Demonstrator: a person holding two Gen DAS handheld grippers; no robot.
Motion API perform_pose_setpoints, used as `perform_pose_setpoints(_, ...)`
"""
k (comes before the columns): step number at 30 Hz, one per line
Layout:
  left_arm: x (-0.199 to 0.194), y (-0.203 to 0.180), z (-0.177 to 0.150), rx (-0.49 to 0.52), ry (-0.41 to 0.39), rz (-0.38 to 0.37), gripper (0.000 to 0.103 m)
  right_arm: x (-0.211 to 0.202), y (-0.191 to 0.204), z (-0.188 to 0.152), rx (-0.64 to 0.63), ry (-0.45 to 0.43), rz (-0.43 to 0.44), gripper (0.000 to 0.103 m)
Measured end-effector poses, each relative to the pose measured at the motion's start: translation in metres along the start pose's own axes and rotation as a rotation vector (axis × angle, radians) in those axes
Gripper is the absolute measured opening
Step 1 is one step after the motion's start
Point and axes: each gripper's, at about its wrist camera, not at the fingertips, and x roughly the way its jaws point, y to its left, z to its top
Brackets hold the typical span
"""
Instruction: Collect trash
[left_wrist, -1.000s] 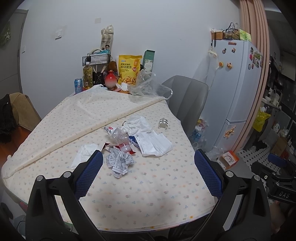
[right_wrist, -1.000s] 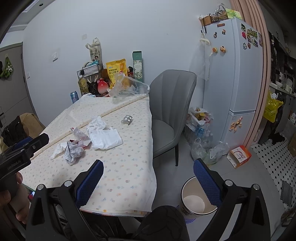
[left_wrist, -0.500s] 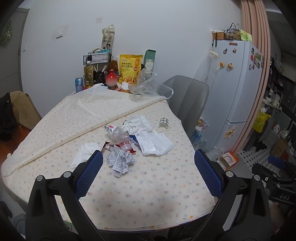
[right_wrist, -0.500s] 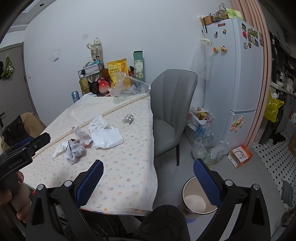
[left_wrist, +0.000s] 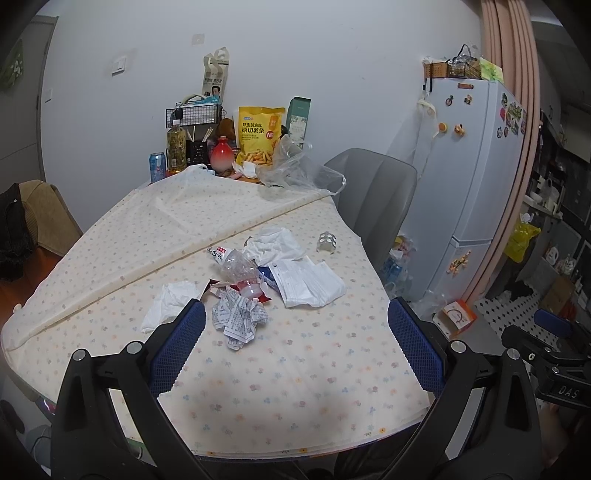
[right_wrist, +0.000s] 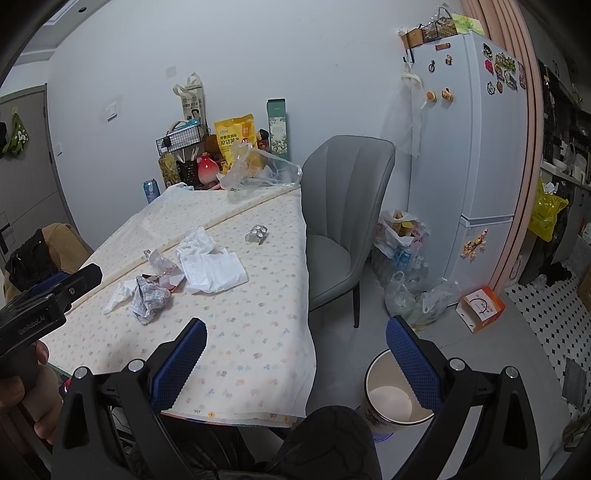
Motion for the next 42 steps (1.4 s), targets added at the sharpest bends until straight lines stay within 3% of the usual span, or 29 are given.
perform_pose_setpoints(21,0.001,0.007,0.001,-0.019,-0.007,0.006,0.098,0.005,0.004,-0.004,-0.006,0.016,0.016,0.095)
perform_pose_setpoints(42,0.036,0.083,-0.007,-0.138,0.062,0.111,0.098,0.074,0.057,0.008,-0.126,0.101,0.19,0.095)
